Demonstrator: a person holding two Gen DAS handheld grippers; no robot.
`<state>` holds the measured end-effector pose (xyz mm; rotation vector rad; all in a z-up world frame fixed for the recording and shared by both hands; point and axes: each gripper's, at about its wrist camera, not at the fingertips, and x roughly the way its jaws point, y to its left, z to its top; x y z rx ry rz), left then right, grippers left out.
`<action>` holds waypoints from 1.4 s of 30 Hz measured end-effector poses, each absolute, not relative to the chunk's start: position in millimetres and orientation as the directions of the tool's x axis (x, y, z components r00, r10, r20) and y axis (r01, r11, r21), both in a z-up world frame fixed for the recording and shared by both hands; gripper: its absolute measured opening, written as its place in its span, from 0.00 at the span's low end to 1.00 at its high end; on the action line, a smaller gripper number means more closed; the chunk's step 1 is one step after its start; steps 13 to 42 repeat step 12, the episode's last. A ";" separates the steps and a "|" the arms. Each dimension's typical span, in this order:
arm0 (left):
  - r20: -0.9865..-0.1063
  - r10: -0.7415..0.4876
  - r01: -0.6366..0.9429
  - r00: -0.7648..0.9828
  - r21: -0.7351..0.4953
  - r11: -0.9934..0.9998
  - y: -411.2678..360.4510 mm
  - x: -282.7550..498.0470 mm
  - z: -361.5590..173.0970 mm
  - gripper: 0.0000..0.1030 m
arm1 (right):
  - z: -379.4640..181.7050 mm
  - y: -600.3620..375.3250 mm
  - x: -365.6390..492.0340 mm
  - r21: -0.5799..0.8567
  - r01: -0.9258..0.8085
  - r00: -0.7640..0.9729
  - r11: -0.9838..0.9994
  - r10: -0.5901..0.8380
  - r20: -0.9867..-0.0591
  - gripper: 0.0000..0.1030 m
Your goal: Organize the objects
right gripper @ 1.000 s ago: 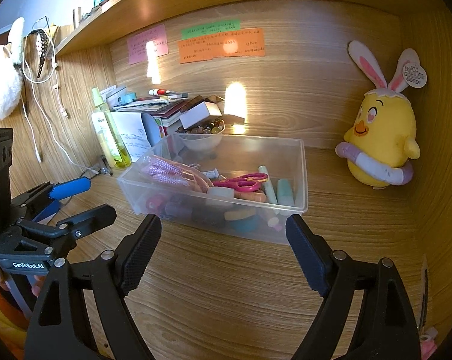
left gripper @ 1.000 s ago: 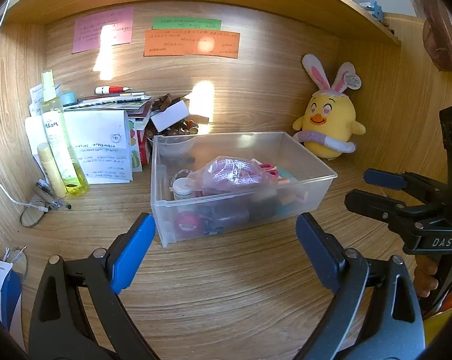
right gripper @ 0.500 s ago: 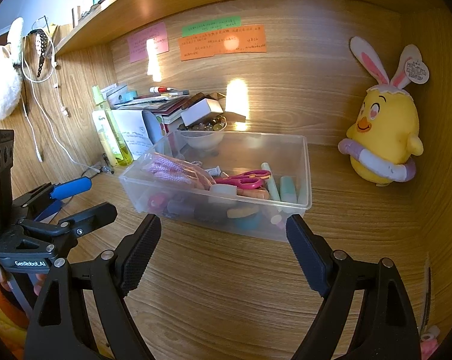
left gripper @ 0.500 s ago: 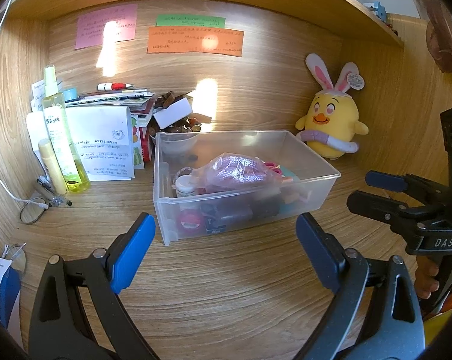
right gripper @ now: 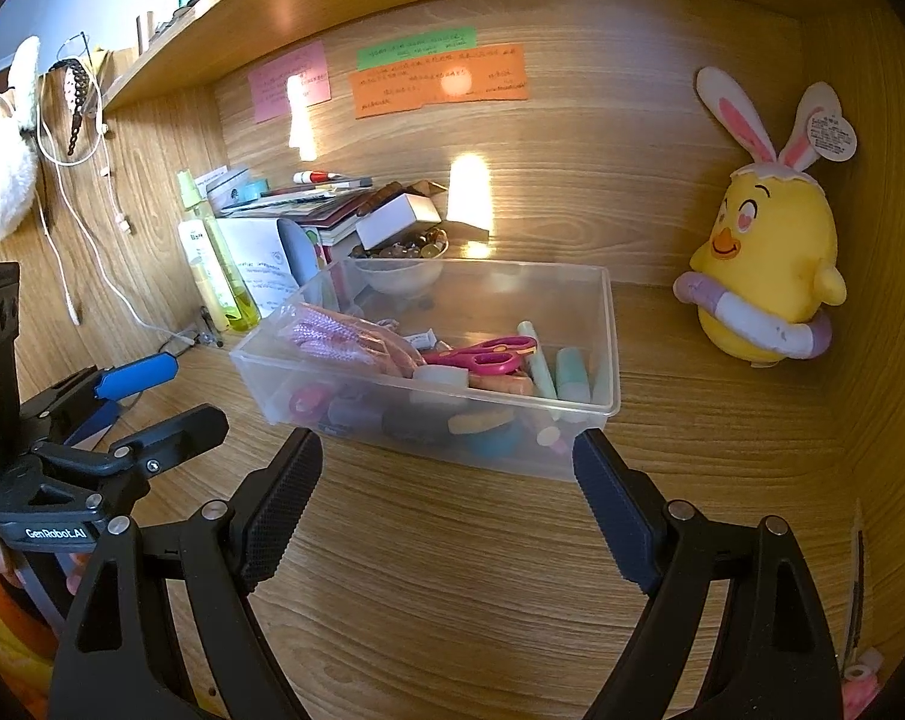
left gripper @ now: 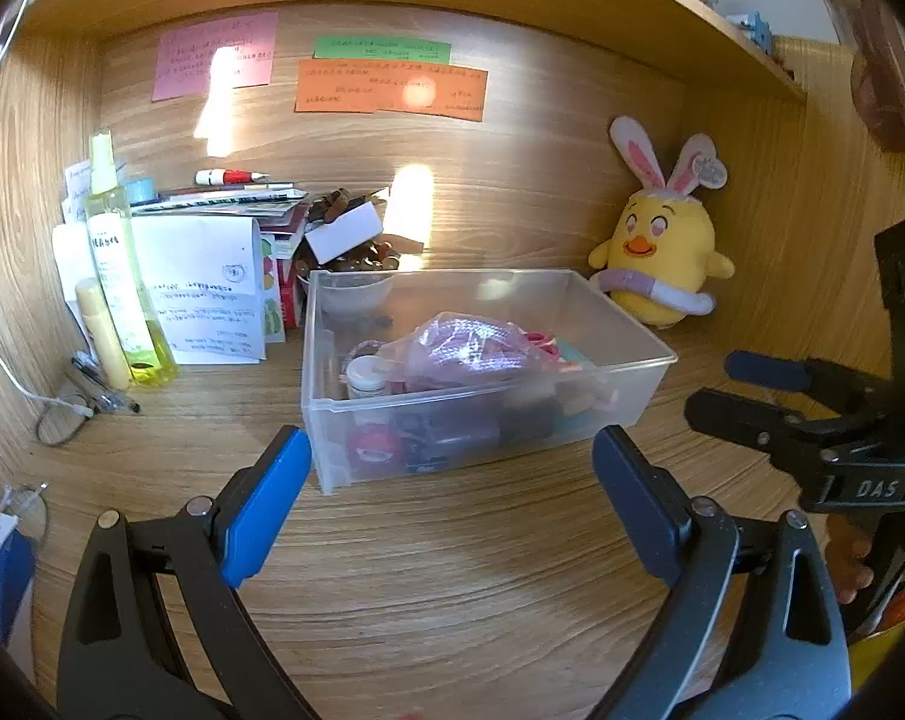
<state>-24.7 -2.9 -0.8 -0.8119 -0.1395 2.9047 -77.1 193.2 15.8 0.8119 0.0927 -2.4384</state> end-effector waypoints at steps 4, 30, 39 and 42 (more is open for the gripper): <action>-0.505 0.149 -0.101 -0.850 -0.121 -0.987 -2.0 -24.5 0.1 0.93 | 15.8 192.8 -76.9 0.104 0.529 -0.661 -0.842 -0.485 -0.572 0.81; -0.508 0.145 -0.109 -0.849 -0.100 -0.989 0.2 -24.6 -0.7 0.93 | 15.5 193.2 -78.4 0.103 0.529 -0.659 -0.842 -0.484 -0.575 0.81; -0.508 0.145 -0.109 -0.849 -0.100 -0.989 0.2 -24.6 -0.7 0.93 | 15.5 193.2 -78.4 0.103 0.529 -0.659 -0.842 -0.484 -0.575 0.81; -0.508 0.145 -0.109 -0.849 -0.100 -0.989 0.2 -24.6 -0.7 0.93 | 15.5 193.2 -78.4 0.103 0.529 -0.659 -0.842 -0.484 -0.575 0.81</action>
